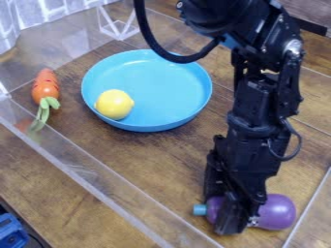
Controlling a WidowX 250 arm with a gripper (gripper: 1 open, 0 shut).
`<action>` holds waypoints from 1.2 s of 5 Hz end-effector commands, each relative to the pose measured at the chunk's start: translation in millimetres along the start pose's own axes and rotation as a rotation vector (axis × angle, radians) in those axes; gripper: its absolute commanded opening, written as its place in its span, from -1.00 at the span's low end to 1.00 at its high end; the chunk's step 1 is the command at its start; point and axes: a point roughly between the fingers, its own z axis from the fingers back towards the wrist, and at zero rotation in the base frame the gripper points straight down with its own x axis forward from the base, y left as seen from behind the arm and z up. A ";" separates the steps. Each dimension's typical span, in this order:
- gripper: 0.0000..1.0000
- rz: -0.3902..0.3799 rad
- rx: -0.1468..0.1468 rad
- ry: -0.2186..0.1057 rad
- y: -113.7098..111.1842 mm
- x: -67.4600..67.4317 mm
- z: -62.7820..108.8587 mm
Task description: Remove the purple eggplant from the blue tray and put it on the table
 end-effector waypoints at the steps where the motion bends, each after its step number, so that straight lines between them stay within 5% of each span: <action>1: -1.00 -0.015 0.001 -0.051 0.1 5.7 10.9; 2: 1.00 -0.022 -0.012 -0.066 -2.1 8.8 10.9; 3: -1.00 -0.027 -0.020 -0.081 -2.6 10.9 13.1; 4: 1.00 -0.033 -0.028 -0.096 -3.2 13.3 14.8; 5: -1.00 -0.025 -0.024 -0.095 -1.4 13.4 16.3; 6: -1.00 -0.015 -0.016 -0.091 0.3 12.3 22.7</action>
